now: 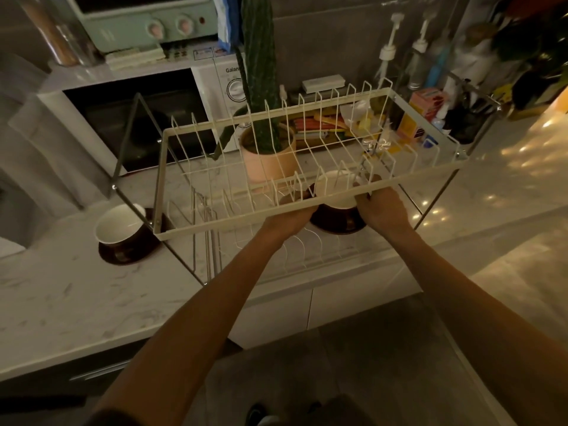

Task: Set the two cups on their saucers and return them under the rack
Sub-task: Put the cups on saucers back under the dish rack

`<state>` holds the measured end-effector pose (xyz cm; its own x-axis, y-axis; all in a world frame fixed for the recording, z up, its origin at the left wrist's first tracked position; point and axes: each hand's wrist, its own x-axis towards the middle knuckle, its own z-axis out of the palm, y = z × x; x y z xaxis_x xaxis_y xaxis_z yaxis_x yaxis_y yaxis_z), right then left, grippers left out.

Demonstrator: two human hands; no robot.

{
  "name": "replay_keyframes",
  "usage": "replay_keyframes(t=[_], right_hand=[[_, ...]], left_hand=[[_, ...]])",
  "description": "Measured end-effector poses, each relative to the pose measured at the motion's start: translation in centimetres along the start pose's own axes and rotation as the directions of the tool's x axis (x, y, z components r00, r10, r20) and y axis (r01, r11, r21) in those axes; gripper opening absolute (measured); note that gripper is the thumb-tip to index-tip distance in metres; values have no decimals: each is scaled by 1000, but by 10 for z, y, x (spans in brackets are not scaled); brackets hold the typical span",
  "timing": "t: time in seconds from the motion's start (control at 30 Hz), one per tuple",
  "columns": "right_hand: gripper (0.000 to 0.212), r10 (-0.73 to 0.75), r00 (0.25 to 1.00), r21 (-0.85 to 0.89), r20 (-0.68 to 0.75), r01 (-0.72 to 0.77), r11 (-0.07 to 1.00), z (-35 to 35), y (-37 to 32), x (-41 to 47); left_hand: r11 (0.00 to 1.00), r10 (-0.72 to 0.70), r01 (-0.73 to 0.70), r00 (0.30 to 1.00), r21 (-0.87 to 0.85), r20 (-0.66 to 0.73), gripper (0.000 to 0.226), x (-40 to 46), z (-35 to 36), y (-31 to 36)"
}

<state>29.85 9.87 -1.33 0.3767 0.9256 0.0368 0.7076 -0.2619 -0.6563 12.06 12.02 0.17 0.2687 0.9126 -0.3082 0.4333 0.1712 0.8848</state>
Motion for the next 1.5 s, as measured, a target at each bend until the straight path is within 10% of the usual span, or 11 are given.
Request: replay_keyframes(t=[0.13, 0.3, 0.47, 0.7, 0.97, 1.3, 1.5], right_hand=[[51, -95, 993, -223, -65, 79, 972, -4, -17, -18], [37, -350, 934, -357, -72, 304, 883, -7, -47, -51], [35, -426, 866, -314, 259, 493, 811, 5, -70, -80], [58, -239, 563, -320, 791, 714, 623, 26, -113, -122], [60, -332, 402, -179, 853, 824, 537, 63, -176, -166], [61, -486, 565, -38, 666, 677, 735, 128, -229, -184], [64, -317, 730, 156, 606, 281, 947, 169, -253, -159]], left_hand=[[867, 118, -91, 993, 490, -25, 50, -22, -13, -6], [691, 262, -237, 963, 683, 69, 47, -47, -32, -22], [501, 100, -269, 962, 823, 254, 56, -86, -60, -38], [513, -42, -117, 986, 850, 161, 59, -155, -105, -68], [554, -178, 161, 981, 817, -73, 59, -225, -186, -118], [536, -282, 403, 914, 742, -293, 59, -256, -265, -163], [807, -173, 389, 875, 444, -452, 55, -228, -294, -177]])
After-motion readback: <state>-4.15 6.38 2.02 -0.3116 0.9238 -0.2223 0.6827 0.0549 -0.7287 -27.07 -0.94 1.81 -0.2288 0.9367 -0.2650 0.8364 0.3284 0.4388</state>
